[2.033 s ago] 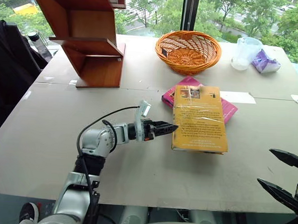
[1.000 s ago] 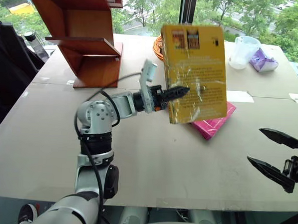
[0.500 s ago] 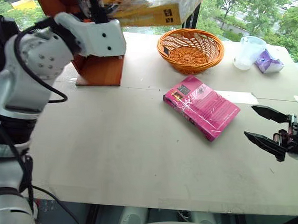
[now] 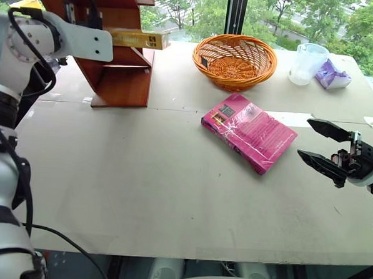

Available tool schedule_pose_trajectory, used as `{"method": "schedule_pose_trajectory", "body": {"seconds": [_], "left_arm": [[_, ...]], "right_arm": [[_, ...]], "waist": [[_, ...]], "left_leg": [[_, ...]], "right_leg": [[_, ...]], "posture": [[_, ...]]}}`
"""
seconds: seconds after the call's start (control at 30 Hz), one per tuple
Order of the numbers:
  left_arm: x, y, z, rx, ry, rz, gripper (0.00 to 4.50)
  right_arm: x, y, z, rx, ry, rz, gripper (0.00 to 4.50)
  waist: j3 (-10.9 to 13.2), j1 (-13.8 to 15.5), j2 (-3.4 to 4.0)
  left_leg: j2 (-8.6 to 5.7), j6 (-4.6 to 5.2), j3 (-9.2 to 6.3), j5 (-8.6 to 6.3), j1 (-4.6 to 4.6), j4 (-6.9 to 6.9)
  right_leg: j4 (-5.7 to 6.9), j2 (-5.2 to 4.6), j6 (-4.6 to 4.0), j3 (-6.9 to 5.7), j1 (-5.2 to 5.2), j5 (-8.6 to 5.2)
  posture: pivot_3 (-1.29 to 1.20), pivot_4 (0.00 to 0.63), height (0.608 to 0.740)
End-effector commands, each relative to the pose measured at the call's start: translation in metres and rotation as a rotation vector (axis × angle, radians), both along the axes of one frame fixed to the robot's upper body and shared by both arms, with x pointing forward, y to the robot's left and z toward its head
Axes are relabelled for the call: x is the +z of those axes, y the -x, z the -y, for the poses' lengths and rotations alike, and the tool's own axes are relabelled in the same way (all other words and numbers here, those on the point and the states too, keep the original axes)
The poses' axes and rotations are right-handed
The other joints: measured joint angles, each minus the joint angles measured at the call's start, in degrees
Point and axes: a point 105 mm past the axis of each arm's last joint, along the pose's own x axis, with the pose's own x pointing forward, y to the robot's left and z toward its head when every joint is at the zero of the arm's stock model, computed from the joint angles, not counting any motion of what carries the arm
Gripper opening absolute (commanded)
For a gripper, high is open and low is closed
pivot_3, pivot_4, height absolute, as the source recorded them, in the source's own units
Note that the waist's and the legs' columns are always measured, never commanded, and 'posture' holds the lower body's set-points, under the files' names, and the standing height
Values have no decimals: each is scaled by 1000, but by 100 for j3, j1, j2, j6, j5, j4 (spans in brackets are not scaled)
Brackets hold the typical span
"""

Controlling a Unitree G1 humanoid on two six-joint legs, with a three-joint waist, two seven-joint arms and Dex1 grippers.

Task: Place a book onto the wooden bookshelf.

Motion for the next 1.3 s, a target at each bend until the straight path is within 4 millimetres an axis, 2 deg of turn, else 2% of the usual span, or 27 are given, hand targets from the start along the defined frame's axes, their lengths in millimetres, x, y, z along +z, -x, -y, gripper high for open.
{"method": "schedule_pose_trajectory", "body": {"seconds": [0.03,0.17,0.23,0.4,0.5,0.53,0.57,0.63,0.67,0.7,0.8,0.9,0.97,1.1,1.17,1.23,1.3], "left_arm": [[13,-2,-13,50,10,38,558],[19,-5,-21,96,14,56,558],[19,-5,-23,112,15,55,558],[21,-6,-26,135,19,62,558],[27,-5,-30,152,27,97,1862],[30,-4,-31,158,41,109,2515],[32,-3,-32,163,46,117,2856],[37,-2,-34,167,43,147,3914],[43,0,-34,164,37,175,4253],[48,1,-34,160,33,194,4407],[57,11,-37,163,30,189,4407],[47,34,-53,229,51,24,4407],[39,50,-57,236,113,-78,4407],[46,75,-49,214,218,-105,4407],[47,88,-41,178,345,-123,4407],[44,99,-26,109,443,-157,4407],[38,101,-3,-16,560,-186,4407]], "right_arm": [[27,6,-4,1,-60,81,4500],[47,5,-7,1,-141,109,4500],[56,1,-6,-18,-178,121,4500],[61,-6,-2,-69,-216,102,4500],[61,-6,-2,-67,-205,100,4500],[61,-7,-2,-66,-204,99,4500],[61,-7,-2,-67,-205,98,4500],[61,-8,-2,-66,-206,96,4500],[61,-8,-2,-66,-206,95,4500],[61,-9,-2,-65,-205,95,4500],[60,-10,-3,-62,-201,91,4500],[60,-11,-2,-61,-194,89,4500],[58,-12,-2,-59,-184,83,4500],[44,-15,0,-70,-128,59,4500],[34,-16,2,-79,-100,36,4500],[21,-16,5,-95,-55,5,4500],[7,-16,10,-118,-10,-26,4500]], "waist": [[0,-7,0],[4,-55,-2],[7,-99,-6],[8,-172,-8],[8,-176,-8],[8,-171,-8],[8,-160,-8],[8,-141,-8],[8,-137,-8],[8,-137,-8],[10,-141,-12],[11,-152,-12],[12,-176,-8],[12,-128,-10],[12,-104,-11],[11,-94,-11],[10,-77,-9]], "left_leg": [[0,0,0,0,-4,2],[4,-1,-6,0,-70,66],[4,0,-6,-1,-71,72],[6,0,-7,-1,-65,78],[8,0,-6,-1,-63,79],[8,0,-7,-1,-64,79],[7,0,-6,-1,-64,79],[6,0,-6,-1,-66,79],[6,0,-6,-1,-66,79],[5,0,-6,-1,-66,80],[5,0,-7,-1,-69,83],[6,0,-5,-1,-69,82],[7,0,-4,-1,-66,81],[16,0,-7,0,-68,83],[20,0,-12,0,-73,91],[18,0,-14,-1,-72,97],[15,0,-20,-1,-67,100]], "right_leg": [[2,-1,0,0,-2,0],[60,0,0,-1,-66,0],[71,-1,0,-2,-68,1],[87,0,0,0,-68,0],[91,2,0,2,-70,1],[91,2,0,2,-70,1],[91,2,0,2,-70,1],[90,0,0,1,-70,1],[90,-2,0,1,-70,1],[90,-4,0,1,-70,1],[91,-4,1,0,-69,1],[90,-4,0,1,-70,1],[91,-4,0,5,-71,1],[97,-3,-1,1,-73,1],[97,-5,-1,-5,-71,1],[97,-10,0,-3,-66,1],[98,-16,1,-1,-61,1]], "posture": [[0,150,740],[0,150,740],[0,150,740],[0,150,740],[0,150,740],[0,150,740],[0,150,740],[0,150,740],[0,150,740],[0,150,740],[0,150,740],[0,150,740],[0,150,740],[0,150,740],[0,150,740],[0,150,740],[0,150,740]]}}
